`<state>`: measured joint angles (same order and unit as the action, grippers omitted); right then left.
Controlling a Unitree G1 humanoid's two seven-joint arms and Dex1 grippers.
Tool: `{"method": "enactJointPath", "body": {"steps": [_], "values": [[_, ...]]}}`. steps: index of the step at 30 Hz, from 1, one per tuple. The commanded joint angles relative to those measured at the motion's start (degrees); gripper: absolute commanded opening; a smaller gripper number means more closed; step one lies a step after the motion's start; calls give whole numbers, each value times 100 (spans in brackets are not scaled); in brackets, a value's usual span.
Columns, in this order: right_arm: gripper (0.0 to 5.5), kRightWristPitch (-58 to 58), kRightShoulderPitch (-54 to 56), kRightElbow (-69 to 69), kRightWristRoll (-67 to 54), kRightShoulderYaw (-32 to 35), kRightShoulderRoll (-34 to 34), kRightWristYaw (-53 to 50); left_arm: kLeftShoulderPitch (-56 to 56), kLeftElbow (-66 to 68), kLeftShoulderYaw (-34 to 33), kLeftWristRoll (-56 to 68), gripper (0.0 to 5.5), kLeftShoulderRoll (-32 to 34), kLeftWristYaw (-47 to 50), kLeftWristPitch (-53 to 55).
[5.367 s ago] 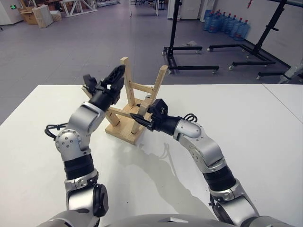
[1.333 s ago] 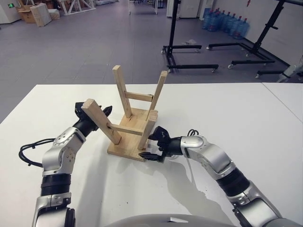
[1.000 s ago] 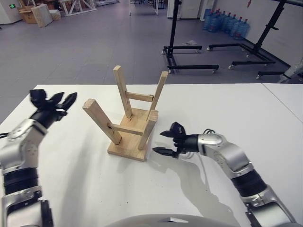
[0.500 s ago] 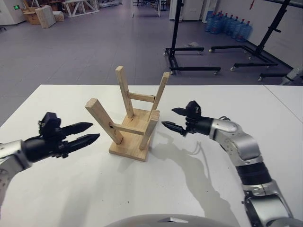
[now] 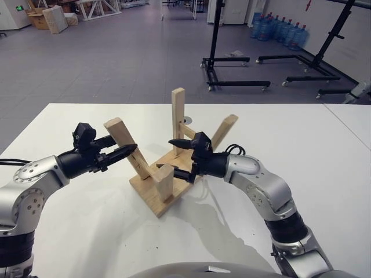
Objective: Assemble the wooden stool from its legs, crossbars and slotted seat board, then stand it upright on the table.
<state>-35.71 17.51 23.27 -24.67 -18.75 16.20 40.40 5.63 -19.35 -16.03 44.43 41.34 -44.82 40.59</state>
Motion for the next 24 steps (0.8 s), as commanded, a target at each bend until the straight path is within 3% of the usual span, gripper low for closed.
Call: {"method": "enactJointPath", "body": {"steps": [1, 6, 13, 21, 24], "values": [[449, 5, -131, 115, 367, -429, 39, -193, 483, 336, 296, -220, 313, -117, 16, -133], [449, -151, -276, 245, 463, -369, 106, -487, 901, 992, 424, -508, 313, -209, -29, -420], [449, -1005, -197, 624, -293, 976, -21, -1161, 1785, 2256, 681, -798, 313, -466, -487, -832], [449, -1857, 315, 1389, -1191, 1073, -568, -1752, 2530, 2864, 1131, -1054, 313, -1079, -725, -1058], [449, -2226, 935, 1462, -1645, 1424, -860, -2160, 2746, 3117, 1193, -1138, 313, -1201, -835, -1159]]}}
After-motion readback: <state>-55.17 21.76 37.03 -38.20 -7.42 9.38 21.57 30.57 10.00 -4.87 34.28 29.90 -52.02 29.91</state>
